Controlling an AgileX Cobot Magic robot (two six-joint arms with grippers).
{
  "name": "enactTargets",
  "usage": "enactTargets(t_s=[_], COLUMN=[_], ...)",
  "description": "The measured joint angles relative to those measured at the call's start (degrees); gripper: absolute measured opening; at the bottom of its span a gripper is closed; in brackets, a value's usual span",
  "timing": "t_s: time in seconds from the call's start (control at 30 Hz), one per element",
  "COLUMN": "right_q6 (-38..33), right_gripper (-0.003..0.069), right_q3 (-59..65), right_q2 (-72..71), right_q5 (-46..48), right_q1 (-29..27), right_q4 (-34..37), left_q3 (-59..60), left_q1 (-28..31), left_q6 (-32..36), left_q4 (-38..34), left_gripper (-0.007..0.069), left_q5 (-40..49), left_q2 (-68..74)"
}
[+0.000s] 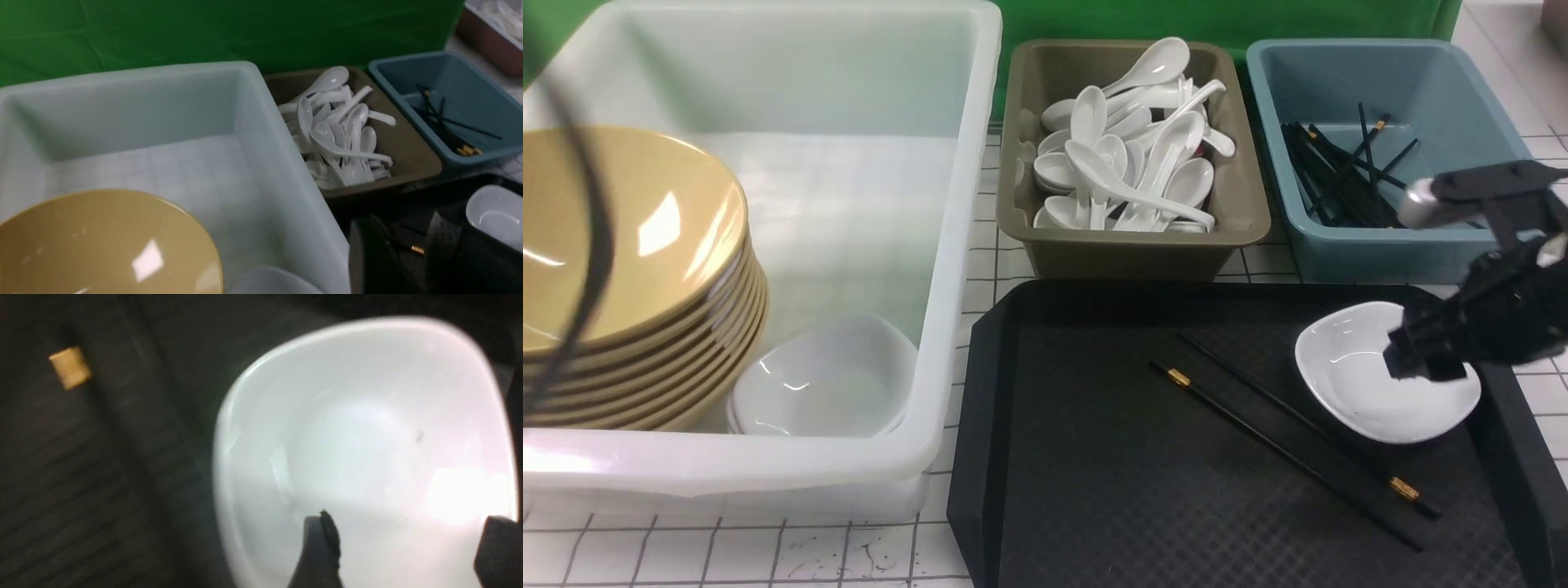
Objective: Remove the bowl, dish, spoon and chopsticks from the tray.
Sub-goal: Use the right arm to grab the plate
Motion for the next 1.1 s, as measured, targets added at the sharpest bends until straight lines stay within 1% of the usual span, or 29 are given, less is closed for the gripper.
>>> enactTargets(t_s=[0.07, 0.13, 0.3, 0.37, 0.43, 0.5, 0.53, 0.6, 0.67, 0.7, 0.8, 0.83, 0.9, 0.93, 0.97, 1.03, 1.1], right_q6=[-0.82, -1.65, -3.15, -3.29, -3.69, -5.75, -7.56, -10.33, -11.41, -11.90, -12.57, -12.28, -10.36, -10.08, -8.02, -6.52, -5.83], right_gripper=[0.0517, 0.0517, 0.0517, 0.0517, 0.0517, 0.0517, 0.0517, 0.0512, 0.0507, 0.0503, 0.0497, 0.0496, 0.0495, 0.0495, 0.0496, 0.0496, 0.0496], right_q3=[-2.79, -4.75, -6.08, -6.20, -6.20, -6.20, -6.15, -5.89, -5.66, -5.55, -5.55, -5.67, -6.29, -6.29, -6.82, -7.30, -7.35], right_q2=[4.33, 8.17, 11.83, 12.27, 12.31, 12.31, 12.31, 12.31, 12.31, 12.31, 12.31, 12.19, 11.52, 11.27, 10.04, 8.26, 7.51], right_q5=[0.72, 0.67, -0.54, -0.75, -0.27, 2.78, 4.42, 6.12, 6.38, 6.53, 6.24, 6.16, 6.10, 6.10, 6.04, 5.66, 5.23], right_q1=[-1.12, -1.88, -2.05, -2.05, -2.05, -1.98, -1.49, 0.50, 2.29, 4.34, 8.04, 8.79, 8.72, 8.58, 7.70, 5.69, 2.87], right_q4=[-0.29, -0.49, -0.44, -0.02, 0.65, 5.23, 8.51, 12.56, 14.14, 15.12, 16.12, 15.88, 12.87, 12.45, 9.47, 5.92, 4.33], left_q3=[4.90, 11.66, 22.56, 26.18, 28.02, 31.37, 32.26, 33.83, 34.72, 35.10, 35.62, 35.65, 35.65, 35.65, 35.65, 35.65, 35.65], left_q1=[-0.88, -0.87, -0.87, -0.87, -0.87, -0.87, -0.87, -0.87, -0.87, -0.87, -0.87, -0.87, -0.87, -0.87, -0.87, -0.87, -0.87], left_q6=[-0.15, -0.40, -0.54, -0.54, -0.54, -0.54, -0.54, -0.54, -0.54, -0.54, -0.54, -0.54, -0.54, -0.54, -0.54, -0.54, -0.70], left_q4=[3.82, 8.56, 17.13, 19.64, 20.58, 22.18, 22.54, 22.85, 22.96, 22.96, 23.15, 23.15, 23.15, 23.15, 23.15, 23.15, 23.10], left_gripper=[0.0027, 0.0000, -0.0012, -0.0013, -0.0012, -0.0012, -0.0012, -0.0012, -0.0012, -0.0012, -0.0012, -0.0012, -0.0012, -0.0012, -0.0012, -0.0012, -0.0012], left_q5=[0.00, 0.32, 0.17, -0.75, -1.35, -3.05, -3.90, -5.75, -7.23, -7.90, -9.79, -10.16, -10.66, -10.77, -10.83, -10.83, -10.90], left_q2=[-5.15, -10.52, -19.81, -22.16, -23.15, -24.19, -24.25, -24.25, -24.25, -24.25, -24.25, -24.25, -24.25, -24.25, -24.25, -24.25, -24.25])
